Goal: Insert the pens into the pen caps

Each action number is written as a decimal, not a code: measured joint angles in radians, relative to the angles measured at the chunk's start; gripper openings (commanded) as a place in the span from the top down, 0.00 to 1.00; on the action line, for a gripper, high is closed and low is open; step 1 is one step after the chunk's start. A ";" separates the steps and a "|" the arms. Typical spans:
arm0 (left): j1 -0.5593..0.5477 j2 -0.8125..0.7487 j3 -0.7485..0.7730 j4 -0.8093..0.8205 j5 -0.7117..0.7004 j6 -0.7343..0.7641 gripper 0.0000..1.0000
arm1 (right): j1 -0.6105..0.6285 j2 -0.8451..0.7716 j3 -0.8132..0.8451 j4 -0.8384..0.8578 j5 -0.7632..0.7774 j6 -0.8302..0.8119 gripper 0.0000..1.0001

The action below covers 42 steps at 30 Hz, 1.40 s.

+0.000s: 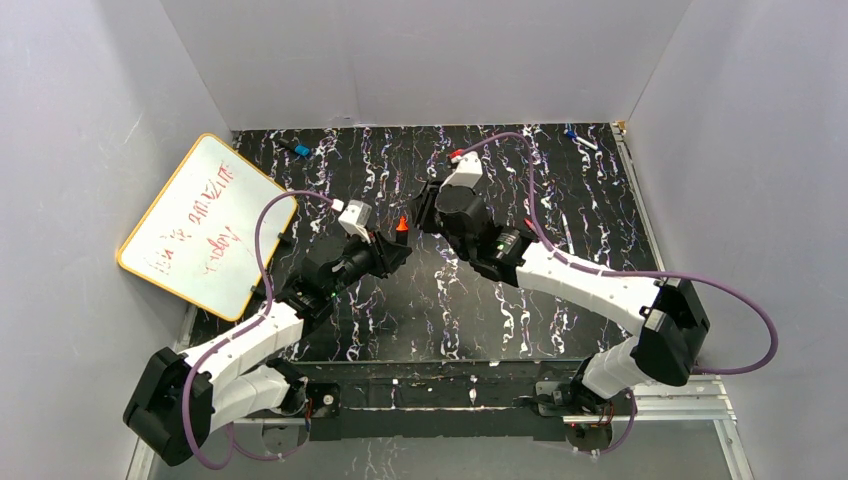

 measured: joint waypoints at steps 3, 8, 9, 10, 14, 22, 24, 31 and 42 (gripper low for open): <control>0.000 -0.002 -0.005 0.000 0.000 -0.005 1.00 | 0.018 0.000 0.010 0.002 0.018 -0.002 0.91; 0.000 -0.016 -0.011 0.002 0.000 -0.014 1.00 | 0.036 0.000 0.030 0.032 0.034 -0.009 0.92; 0.000 -0.018 -0.011 0.002 0.000 -0.015 1.00 | 0.037 0.000 0.031 0.040 0.037 -0.010 0.92; 0.000 -0.019 -0.011 0.004 0.000 -0.016 1.00 | 0.039 0.000 0.031 0.047 0.040 -0.011 0.92; 0.000 -0.024 -0.011 0.007 0.000 -0.022 1.00 | 0.043 0.006 0.031 0.066 0.047 -0.016 0.92; 0.000 -0.030 -0.011 0.006 0.001 -0.022 1.00 | 0.056 0.042 0.032 0.107 0.047 -0.038 0.92; 0.000 -0.033 -0.011 0.006 0.001 -0.021 1.00 | 0.059 0.050 0.032 0.112 0.047 -0.040 0.92; 0.000 -0.036 -0.011 0.006 0.000 -0.021 1.00 | 0.066 0.065 0.032 0.130 0.047 -0.051 0.92; 0.000 -0.036 -0.011 -0.003 -0.001 -0.010 1.00 | 0.071 0.066 0.030 0.138 0.046 -0.062 0.93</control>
